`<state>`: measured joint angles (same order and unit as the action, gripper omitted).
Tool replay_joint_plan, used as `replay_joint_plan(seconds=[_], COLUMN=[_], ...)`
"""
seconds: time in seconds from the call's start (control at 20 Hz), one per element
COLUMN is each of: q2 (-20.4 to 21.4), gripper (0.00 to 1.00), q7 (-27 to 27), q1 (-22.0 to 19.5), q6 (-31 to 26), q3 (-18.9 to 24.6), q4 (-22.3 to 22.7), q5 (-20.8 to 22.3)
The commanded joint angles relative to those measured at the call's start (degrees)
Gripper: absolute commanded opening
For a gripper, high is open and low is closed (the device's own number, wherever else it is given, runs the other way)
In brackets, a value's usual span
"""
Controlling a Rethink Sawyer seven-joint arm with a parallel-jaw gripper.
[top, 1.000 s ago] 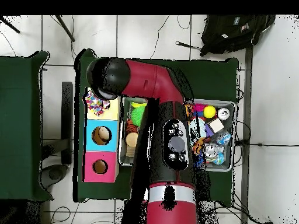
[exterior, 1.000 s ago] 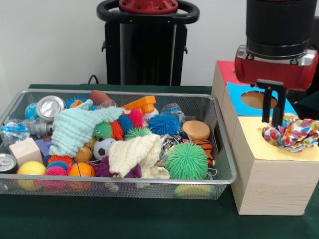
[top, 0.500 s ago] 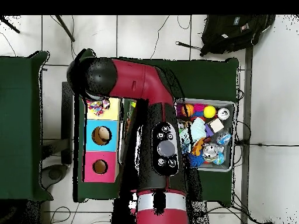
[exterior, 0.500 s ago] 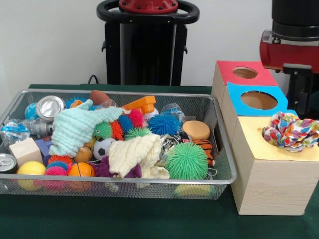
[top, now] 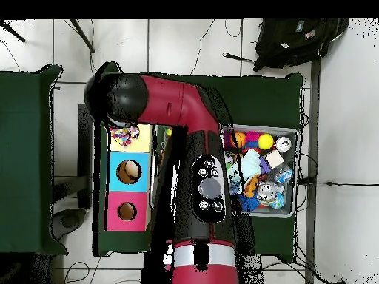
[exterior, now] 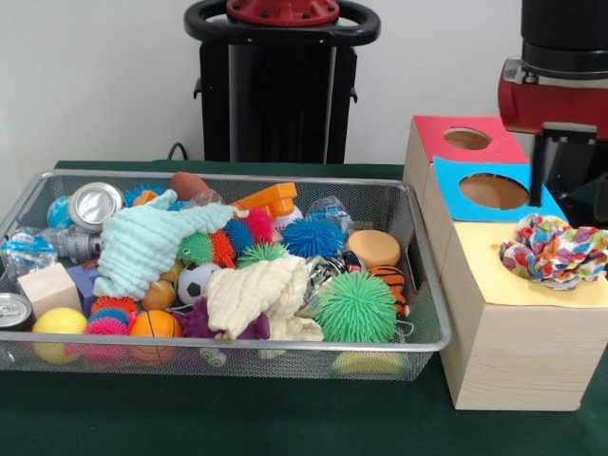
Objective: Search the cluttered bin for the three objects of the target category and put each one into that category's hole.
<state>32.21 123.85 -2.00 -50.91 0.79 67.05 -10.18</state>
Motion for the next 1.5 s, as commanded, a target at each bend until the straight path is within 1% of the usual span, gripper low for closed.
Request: replay_joint_plan(seconds=[0.05,0.2,0.35,0.55,0.7,0.85,1.35,1.5], q2=[-0.7,-1.5,-2.1,-2.2,-2.4,-2.2,-1.3,-1.2], gripper=[1.0,1.0,1.0,1.0,1.0,1.0,1.0,1.0], q7=[2.6,2.5,2.8,3.7,3.3,3.1,4.2,4.8], q1=[-2.6,-2.7,-2.8,-2.5,-2.8,-3.0,-1.9,-1.6], q6=[3.1,3.7,3.0,3.5,4.5,6.2,8.3,9.8], q3=[4.2,3.9,4.0,4.1,4.8,5.8,6.0,6.6], q4=[7.2,6.9,6.1,6.3,7.0,8.6,11.5,13.4], q5=[-0.8,-0.1,-0.4,-0.8,-1.2,-1.9,-3.1,-3.8])
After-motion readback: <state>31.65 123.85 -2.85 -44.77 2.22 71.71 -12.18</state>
